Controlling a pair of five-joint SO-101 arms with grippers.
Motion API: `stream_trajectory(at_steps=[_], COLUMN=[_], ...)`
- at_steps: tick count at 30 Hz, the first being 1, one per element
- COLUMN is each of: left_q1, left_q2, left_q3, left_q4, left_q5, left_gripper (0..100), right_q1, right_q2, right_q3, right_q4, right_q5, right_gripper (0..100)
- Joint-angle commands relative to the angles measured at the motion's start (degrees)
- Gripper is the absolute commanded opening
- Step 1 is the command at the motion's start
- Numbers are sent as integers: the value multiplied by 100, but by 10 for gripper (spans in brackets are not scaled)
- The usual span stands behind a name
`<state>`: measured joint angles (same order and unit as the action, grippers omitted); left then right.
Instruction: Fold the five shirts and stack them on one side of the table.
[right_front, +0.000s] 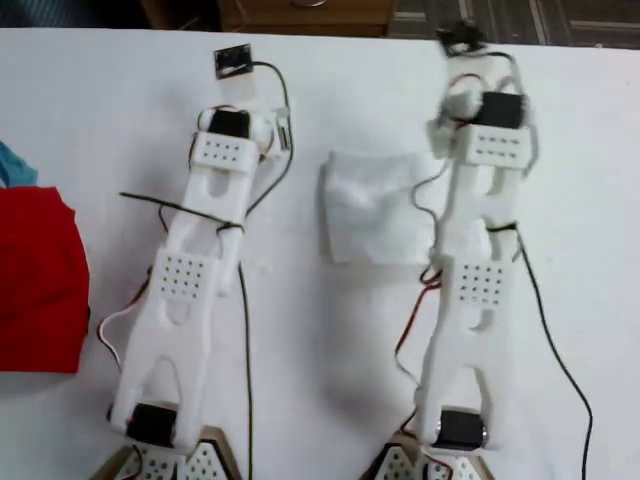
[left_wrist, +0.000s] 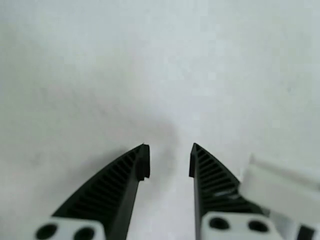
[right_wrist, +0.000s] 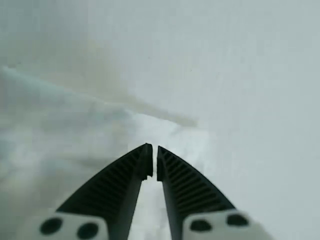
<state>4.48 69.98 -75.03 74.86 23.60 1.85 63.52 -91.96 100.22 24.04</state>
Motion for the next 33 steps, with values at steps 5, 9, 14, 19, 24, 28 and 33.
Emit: stream_trajectory(at_steps=[5, 9, 14, 19, 24, 28, 33], left_q1=[730, 879, 1037, 1037, 1037, 1029, 1037], left_q2=[-141, -123, -97, -88, -88, -88, -88], left_q3=[-277, -444, -497, -497, -497, -497, -497], left_q4=[387, 571, 686, 686, 659, 642, 633], left_q5=[-809, -809, -809, -809, -818, -818, -818], left_gripper=[153, 154, 154, 154, 154, 154, 154], right_q1=[-31, 189, 180, 57, -57, -31, -31], right_q2=[435, 875, 1226, 1349, 1191, 848, -40], right_q3=[396, 396, 413, 448, 220, -316, -352], right_q4=[-769, -1086, -1675, -2404, -2026, -1138, -259], right_q5=[26, 26, 26, 35, 35, 35, 26], right_gripper=[19, 19, 19, 19, 19, 19, 19])
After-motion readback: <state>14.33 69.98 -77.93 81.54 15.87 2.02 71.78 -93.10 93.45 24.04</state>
